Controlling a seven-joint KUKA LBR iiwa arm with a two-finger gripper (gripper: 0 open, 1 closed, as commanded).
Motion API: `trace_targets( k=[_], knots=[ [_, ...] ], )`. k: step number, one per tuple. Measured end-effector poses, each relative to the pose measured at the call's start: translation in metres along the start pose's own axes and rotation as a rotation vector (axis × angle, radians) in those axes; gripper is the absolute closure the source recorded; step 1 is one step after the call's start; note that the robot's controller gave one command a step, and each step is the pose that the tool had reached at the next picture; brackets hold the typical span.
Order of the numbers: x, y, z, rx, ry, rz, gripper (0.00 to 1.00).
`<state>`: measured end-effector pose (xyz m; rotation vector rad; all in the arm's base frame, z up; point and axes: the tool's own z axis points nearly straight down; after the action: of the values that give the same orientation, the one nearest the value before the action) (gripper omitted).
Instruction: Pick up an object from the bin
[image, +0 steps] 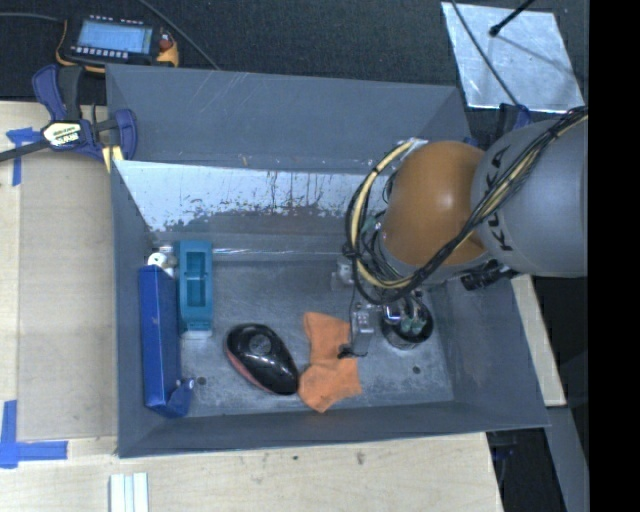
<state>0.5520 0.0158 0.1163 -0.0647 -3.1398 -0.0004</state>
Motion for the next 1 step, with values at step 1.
trace_targets(
  k=[1],
  knots=[
    [0.0241,-0.0211,0.0424,0.0,-0.004,0.033,1.0]
  ],
)
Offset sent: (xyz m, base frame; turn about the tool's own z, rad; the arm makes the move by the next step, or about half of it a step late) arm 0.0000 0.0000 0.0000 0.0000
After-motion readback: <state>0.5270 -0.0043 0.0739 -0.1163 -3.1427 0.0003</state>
